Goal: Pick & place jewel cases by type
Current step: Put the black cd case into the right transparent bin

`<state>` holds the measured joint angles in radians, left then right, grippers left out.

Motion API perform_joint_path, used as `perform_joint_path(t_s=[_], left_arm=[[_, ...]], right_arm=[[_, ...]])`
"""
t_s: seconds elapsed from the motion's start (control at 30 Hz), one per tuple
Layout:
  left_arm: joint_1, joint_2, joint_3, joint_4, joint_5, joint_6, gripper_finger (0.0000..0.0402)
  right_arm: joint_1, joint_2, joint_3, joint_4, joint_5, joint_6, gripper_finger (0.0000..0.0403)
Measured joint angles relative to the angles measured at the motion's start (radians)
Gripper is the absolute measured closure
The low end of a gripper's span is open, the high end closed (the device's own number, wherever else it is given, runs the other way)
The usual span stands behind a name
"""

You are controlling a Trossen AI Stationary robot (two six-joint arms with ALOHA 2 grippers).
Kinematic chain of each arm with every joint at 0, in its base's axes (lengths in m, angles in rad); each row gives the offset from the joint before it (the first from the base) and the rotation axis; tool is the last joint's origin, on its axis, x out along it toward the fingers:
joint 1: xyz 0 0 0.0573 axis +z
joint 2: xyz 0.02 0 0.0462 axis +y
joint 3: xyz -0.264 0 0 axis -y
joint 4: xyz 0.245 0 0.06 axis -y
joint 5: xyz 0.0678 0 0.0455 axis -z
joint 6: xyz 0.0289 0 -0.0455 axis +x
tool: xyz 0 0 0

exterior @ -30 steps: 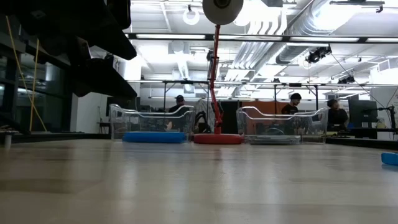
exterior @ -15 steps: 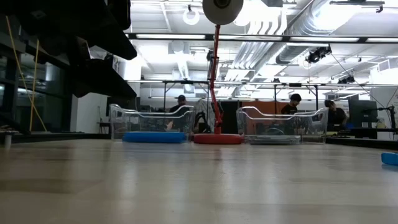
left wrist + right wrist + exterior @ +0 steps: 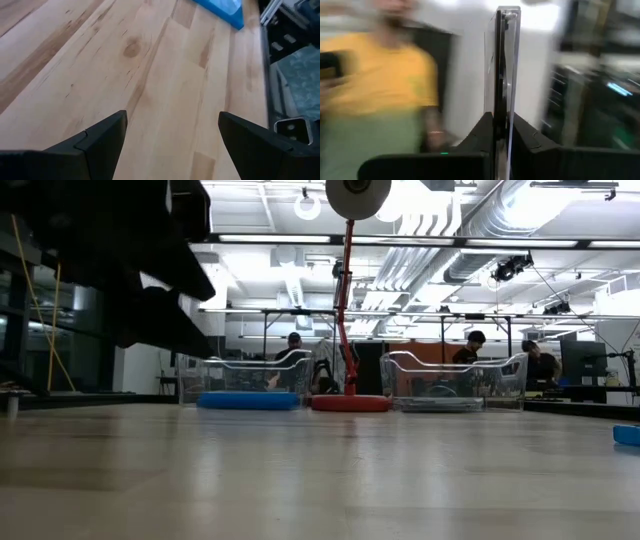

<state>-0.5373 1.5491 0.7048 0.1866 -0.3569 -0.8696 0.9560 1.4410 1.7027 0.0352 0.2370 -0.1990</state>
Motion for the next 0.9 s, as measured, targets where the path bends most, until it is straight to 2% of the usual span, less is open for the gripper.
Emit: perform_joint_path(t_s=[0.13,0.23,0.4,0.53,0.63,0.73,0.9], left_arm=[[0.000,0.011,0.000,0.003,0.001,-0.003,0.0089],[0.000,0.019,0.002,0.011,0.002,-0.003,0.0089],[0.000,0.021,0.000,0.006,0.006,-0.002,0.0089],[0.000,0.021,0.000,0.005,0.006,0.000,0.0089],[0.000,0.021,0.000,0.005,0.007,0.000,0.0089],[0.000,0.021,0.000,0.005,0.007,0.000,0.0089],[0.000,0.021,0.000,0.005,0.007,0.001,0.0089]], right_arm=[[-0.023,0.000,0.000,-0.031,0.349,0.158,0.0393],[-0.041,0.000,0.000,-0.121,0.574,0.314,0.0392],[-0.063,0.000,0.000,-0.363,0.783,0.623,0.0392],[-0.067,0.000,0.000,-0.626,0.893,0.928,0.0393],[-0.067,0.000,0.000,-0.853,0.939,1.187,0.0393],[-0.083,0.000,0.000,-1.018,0.899,1.366,0.0393],[-0.159,0.000,0.000,-1.114,0.776,1.465,0.0393]])
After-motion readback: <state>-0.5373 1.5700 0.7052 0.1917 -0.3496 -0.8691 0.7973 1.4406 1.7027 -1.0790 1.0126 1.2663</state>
